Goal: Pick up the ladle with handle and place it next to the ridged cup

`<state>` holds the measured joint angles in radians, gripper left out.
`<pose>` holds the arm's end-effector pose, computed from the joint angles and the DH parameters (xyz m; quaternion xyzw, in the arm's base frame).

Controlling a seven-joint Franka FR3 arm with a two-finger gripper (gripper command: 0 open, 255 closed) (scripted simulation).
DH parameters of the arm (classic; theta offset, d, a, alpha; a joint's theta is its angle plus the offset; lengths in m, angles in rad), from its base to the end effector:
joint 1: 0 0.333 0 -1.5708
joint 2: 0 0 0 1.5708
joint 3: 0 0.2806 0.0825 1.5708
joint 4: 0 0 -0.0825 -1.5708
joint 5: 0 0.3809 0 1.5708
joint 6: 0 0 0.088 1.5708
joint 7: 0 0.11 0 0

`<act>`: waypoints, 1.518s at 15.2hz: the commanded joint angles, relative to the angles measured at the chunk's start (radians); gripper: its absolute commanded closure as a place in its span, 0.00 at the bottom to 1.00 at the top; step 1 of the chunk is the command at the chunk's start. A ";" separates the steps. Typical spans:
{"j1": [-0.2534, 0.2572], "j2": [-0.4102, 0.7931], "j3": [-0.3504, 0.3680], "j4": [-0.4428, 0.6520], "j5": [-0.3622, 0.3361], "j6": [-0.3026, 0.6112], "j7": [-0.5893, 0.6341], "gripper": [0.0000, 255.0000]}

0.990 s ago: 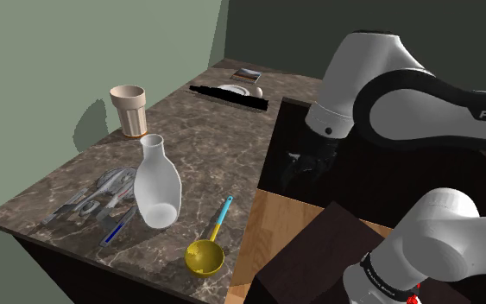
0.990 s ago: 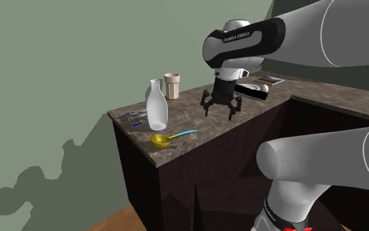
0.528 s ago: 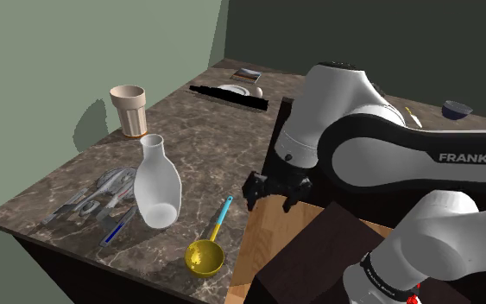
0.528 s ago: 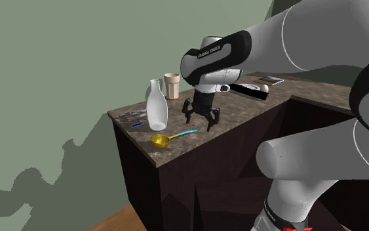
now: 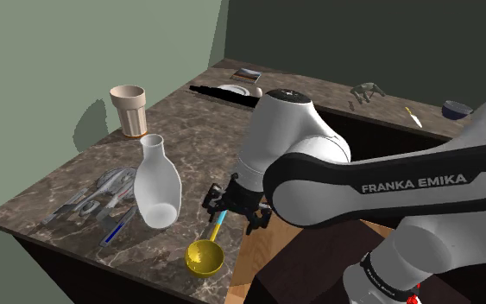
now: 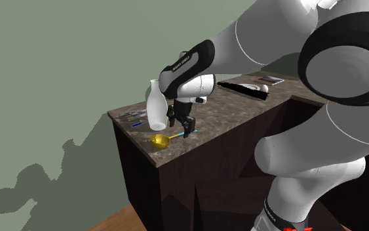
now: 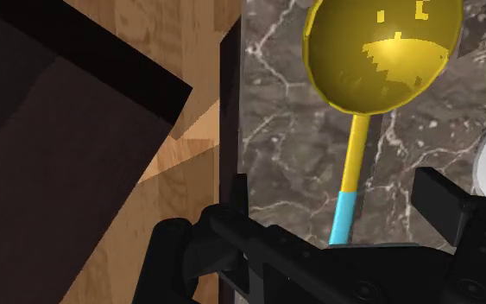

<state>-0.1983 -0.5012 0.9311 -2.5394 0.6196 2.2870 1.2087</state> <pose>0.3318 0.2924 0.3515 -0.8955 0.4376 -0.0040 0.0808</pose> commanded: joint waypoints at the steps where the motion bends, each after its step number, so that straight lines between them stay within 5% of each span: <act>1: -0.094 0.099 0.118 0.056 -0.034 0.079 0.133 0.00; 9: -0.202 0.230 0.263 0.035 -0.102 0.229 0.191 0.00; 17: -0.202 0.230 0.263 0.035 -0.102 0.229 0.191 0.00; 18: -0.202 0.230 0.263 0.035 -0.102 0.229 0.191 1.00; 23: -0.203 0.230 0.263 0.036 -0.103 0.229 0.191 1.00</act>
<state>-0.3997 -0.2736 1.1934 -2.5026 0.5167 2.5110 1.4000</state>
